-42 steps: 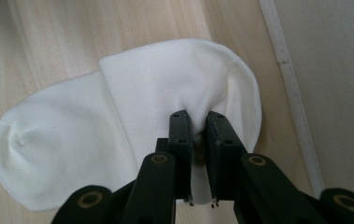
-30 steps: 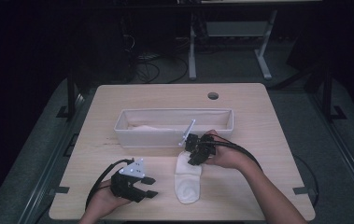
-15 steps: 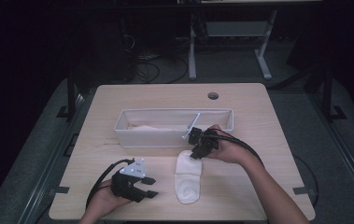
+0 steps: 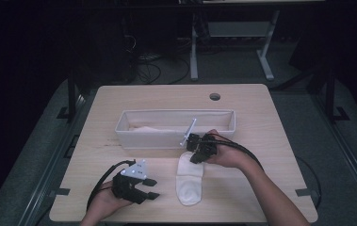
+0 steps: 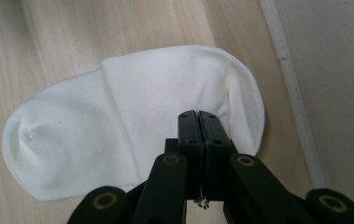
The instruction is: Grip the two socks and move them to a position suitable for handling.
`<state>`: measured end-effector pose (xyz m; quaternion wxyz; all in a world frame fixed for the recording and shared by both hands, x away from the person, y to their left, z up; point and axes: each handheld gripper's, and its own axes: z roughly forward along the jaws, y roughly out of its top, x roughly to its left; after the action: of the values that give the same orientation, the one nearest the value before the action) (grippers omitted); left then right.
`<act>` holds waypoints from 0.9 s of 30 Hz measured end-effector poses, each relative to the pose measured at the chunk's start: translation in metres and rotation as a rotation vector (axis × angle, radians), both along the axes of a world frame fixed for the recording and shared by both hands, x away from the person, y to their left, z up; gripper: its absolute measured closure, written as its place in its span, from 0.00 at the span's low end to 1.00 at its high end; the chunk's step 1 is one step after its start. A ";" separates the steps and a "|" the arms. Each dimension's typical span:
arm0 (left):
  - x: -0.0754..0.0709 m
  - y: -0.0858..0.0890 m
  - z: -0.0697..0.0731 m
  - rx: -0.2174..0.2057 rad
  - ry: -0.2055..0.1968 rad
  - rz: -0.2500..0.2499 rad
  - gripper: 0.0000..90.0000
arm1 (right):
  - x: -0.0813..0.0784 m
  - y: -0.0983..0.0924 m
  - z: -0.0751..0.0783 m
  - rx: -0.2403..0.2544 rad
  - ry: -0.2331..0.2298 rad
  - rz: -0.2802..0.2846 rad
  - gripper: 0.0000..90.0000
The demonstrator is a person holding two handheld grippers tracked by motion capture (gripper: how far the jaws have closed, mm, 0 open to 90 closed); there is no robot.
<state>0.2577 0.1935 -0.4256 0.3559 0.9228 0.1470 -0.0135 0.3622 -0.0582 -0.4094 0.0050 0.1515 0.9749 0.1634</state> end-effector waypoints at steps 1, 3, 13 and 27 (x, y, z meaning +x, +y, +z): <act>0.000 0.000 0.000 0.001 0.000 -0.001 0.59 | -0.001 0.000 0.001 0.000 -0.003 0.000 0.98; 0.000 0.000 0.000 0.003 -0.001 -0.002 0.59 | -0.001 -0.001 0.003 0.003 0.001 -0.003 0.99; 0.000 0.000 0.001 0.001 -0.009 -0.003 0.59 | -0.014 -0.001 0.014 0.011 -0.034 0.015 0.99; 0.000 -0.003 0.000 0.002 -0.009 -0.003 0.59 | -0.049 0.001 0.006 0.024 -0.050 0.067 0.99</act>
<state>0.2572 0.1908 -0.4255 0.3555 0.9235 0.1439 -0.0097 0.3133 -0.0572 -0.4033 0.0222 0.1145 0.9769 0.1789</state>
